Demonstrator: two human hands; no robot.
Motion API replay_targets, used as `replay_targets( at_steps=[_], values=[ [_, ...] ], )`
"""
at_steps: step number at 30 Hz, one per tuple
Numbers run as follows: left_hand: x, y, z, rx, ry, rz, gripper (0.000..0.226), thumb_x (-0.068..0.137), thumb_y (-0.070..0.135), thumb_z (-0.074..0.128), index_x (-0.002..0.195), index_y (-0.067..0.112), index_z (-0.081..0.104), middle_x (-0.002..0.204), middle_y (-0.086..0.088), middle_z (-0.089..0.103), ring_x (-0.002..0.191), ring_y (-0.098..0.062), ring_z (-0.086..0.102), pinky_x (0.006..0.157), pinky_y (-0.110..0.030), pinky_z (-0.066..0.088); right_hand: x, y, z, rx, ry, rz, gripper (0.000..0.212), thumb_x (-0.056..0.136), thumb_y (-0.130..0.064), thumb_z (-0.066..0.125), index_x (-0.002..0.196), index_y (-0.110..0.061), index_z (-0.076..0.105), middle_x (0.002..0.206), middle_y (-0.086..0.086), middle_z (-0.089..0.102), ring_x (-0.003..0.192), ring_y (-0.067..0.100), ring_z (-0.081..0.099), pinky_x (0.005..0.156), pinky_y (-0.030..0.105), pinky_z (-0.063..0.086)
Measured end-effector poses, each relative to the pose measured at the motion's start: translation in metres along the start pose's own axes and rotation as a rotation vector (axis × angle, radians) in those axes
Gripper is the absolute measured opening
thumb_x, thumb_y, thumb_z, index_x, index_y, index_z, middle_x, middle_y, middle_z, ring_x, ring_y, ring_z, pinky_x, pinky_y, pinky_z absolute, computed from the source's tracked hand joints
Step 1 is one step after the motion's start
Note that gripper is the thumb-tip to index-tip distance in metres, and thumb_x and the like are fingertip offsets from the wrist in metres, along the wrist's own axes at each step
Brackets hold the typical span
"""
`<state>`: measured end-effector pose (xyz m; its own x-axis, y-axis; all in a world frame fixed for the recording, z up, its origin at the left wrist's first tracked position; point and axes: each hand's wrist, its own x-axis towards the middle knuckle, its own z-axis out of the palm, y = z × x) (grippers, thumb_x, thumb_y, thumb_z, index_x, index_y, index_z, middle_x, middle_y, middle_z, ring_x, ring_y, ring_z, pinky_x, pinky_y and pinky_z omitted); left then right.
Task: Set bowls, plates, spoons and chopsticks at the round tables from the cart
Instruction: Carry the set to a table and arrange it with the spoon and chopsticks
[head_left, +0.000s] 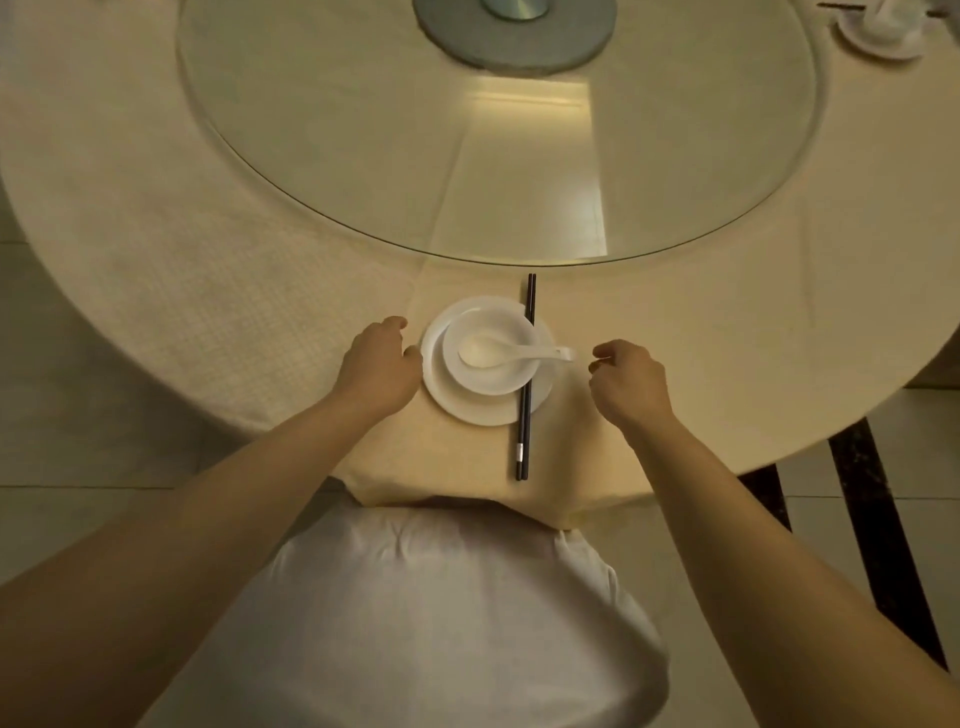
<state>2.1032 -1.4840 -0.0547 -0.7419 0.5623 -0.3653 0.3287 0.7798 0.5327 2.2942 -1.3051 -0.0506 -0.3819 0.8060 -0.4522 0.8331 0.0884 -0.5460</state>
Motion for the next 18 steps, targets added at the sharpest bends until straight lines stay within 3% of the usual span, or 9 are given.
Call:
replay_targets(
  at_steps=[4,8,10,12,18],
  values=[
    [0.003,-0.005,0.012,-0.076,-0.011,-0.061,0.047,0.102,0.016,0.042,0.148,0.005,0.042,0.138,-0.015,0.059,0.128,-0.029,0.053,0.100,-0.033,0.041,0.009,0.009,0.017,0.128,-0.067,0.101,0.040,0.091,-0.008,0.051,0.130,-0.009,0.063,0.124,0.015,0.067,0.111,0.033,0.063,0.097,0.045,0.053],
    [0.009,-0.011,0.019,-0.121,-0.030,-0.077,0.042,0.103,0.018,0.043,0.144,0.007,0.049,0.142,-0.014,0.056,0.126,-0.029,0.056,0.110,-0.042,0.043,0.013,0.011,0.031,0.217,-0.093,0.084,0.024,0.090,-0.013,0.061,0.111,-0.010,0.072,0.100,0.011,0.073,0.096,0.030,0.069,0.090,0.046,0.057],
    [0.011,-0.012,0.022,-0.153,-0.020,-0.064,0.026,0.102,0.015,0.045,0.118,0.018,0.066,0.117,-0.005,0.067,0.117,-0.029,0.062,0.105,-0.042,0.047,0.013,0.010,0.036,0.217,-0.086,0.055,0.016,0.088,-0.013,0.062,0.099,-0.013,0.074,0.094,0.009,0.074,0.093,0.028,0.069,0.084,0.041,0.057],
    [0.012,-0.012,0.024,-0.185,-0.014,-0.050,0.025,0.101,0.012,0.047,0.092,0.026,0.066,0.090,0.007,0.062,0.102,-0.026,0.065,0.095,-0.039,0.051,0.013,0.009,0.039,0.214,-0.069,0.038,0.012,0.086,-0.011,0.062,0.089,-0.017,0.072,0.087,0.007,0.074,0.089,0.027,0.069,0.081,0.039,0.057],
    [0.014,-0.014,0.025,-0.195,0.007,-0.014,0.028,0.100,0.009,0.048,0.118,0.009,0.069,0.094,0.006,0.060,0.089,-0.014,0.058,0.078,-0.026,0.044,0.011,0.010,0.045,0.225,-0.037,0.038,0.012,0.086,-0.009,0.064,0.084,-0.019,0.069,0.079,0.003,0.073,0.084,0.023,0.070,0.078,0.037,0.058]
  ],
)
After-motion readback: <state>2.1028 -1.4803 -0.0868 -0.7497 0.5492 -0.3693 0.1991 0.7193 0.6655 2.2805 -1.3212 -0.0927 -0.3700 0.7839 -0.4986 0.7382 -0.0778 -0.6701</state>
